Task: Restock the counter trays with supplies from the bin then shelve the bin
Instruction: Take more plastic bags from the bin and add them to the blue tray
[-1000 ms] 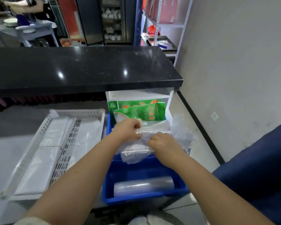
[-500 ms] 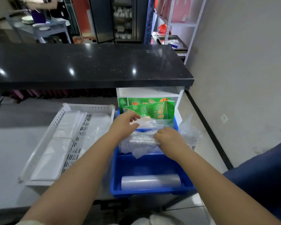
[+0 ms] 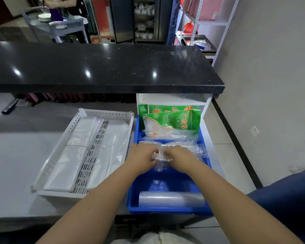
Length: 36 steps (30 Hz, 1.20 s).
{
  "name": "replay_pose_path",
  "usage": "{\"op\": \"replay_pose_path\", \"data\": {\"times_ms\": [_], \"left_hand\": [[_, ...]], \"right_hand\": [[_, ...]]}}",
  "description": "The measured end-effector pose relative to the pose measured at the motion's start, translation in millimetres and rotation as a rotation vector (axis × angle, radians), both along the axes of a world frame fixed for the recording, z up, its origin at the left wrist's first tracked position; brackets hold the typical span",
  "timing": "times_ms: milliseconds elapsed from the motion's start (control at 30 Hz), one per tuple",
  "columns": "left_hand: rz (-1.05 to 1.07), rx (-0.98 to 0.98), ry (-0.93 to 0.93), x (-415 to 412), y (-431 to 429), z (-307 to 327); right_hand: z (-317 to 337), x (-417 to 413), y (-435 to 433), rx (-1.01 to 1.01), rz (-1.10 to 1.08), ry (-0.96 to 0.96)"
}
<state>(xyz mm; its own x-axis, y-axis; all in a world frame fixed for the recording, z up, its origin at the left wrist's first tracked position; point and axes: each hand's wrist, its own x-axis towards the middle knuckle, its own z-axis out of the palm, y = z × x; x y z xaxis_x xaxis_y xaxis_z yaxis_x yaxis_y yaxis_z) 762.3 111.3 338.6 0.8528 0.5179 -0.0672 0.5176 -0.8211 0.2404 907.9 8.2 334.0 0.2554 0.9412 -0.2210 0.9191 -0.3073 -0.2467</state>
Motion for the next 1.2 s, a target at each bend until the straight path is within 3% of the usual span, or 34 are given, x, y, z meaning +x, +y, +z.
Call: {"op": "replay_pose_path", "data": {"times_ms": [167, 267, 400, 533, 733, 967, 1200], "left_hand": [[0.005, 0.063, 0.053, 7, 3, -6], [0.013, 0.073, 0.116, 9, 3, -10], [0.005, 0.065, 0.145, 10, 3, -10], [0.020, 0.014, 0.083, 4, 4, -4], [0.109, 0.067, -0.124, -6, -5, 11], [0.348, 0.261, -0.106, -40, -6, 26], [0.693, 0.330, -0.130, -151, -17, 34]], "right_hand": [[9, 20, -23, 0.270, 0.006, -0.060], [2, 25, -32, 0.182, -0.056, -0.123], [-2, 26, -31, 0.047, -0.148, 0.013], [6, 30, -32, 0.045, -0.150, 0.015], [28, 7, -23, 0.390, 0.064, -0.029], [41, -35, 6, 0.511, 0.250, -0.033], [52, -126, 46, 0.622, 0.515, 0.112]]}}
